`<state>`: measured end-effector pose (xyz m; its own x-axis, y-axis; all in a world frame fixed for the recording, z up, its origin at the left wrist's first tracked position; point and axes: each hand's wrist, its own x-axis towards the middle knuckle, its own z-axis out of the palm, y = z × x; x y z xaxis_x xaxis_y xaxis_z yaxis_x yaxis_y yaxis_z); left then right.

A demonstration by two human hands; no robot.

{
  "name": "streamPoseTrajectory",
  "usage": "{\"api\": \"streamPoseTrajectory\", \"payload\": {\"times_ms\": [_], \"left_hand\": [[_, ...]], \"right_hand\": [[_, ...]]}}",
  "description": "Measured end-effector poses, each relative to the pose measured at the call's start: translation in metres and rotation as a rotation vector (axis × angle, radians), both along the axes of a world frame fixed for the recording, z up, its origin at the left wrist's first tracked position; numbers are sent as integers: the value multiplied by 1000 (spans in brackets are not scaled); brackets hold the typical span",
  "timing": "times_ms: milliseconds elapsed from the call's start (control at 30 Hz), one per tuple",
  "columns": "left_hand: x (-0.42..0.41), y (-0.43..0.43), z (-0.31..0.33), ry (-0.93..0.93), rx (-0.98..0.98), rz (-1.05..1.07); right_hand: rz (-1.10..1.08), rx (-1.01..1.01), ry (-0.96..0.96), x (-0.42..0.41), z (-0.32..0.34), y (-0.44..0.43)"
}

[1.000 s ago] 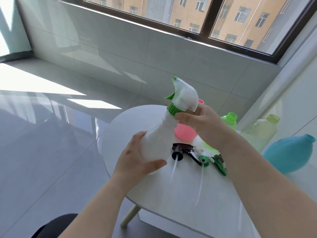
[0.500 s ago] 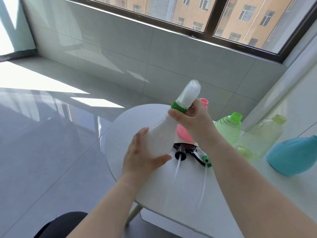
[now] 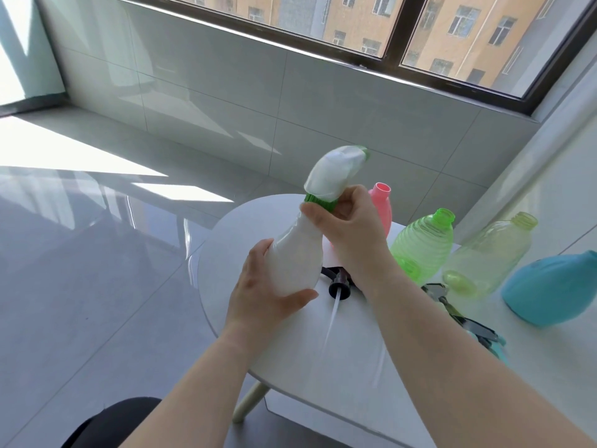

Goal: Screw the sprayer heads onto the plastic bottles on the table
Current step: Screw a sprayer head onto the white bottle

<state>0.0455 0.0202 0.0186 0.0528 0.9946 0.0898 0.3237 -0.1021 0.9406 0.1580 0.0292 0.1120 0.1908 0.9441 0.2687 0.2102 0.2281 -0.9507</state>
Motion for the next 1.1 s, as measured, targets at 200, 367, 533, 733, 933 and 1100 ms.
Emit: {"api": "streamPoseTrajectory", "payload": {"times_ms": [200,367,533,733,933,1100], "left_hand": [[-2,2,2,-13,-25,-14],[-3,2,2,-26,-33,-26],[-1,1,2,3,-24,-26],[-1,3,-1,0,-38,-20],[2,3,-3,-9,-1,-1],[2,1,-3,76,82,65]], "right_hand": [[19,-24,10,-9,-4,-3],[159,-23,-18,0,1,-8],[25,18,73,-6,-4,-5],[120,3,116,-5,-9,-6],[79,50,69,-5,-6,-6],[-131,-29,120,-7,-6,-1]]}}
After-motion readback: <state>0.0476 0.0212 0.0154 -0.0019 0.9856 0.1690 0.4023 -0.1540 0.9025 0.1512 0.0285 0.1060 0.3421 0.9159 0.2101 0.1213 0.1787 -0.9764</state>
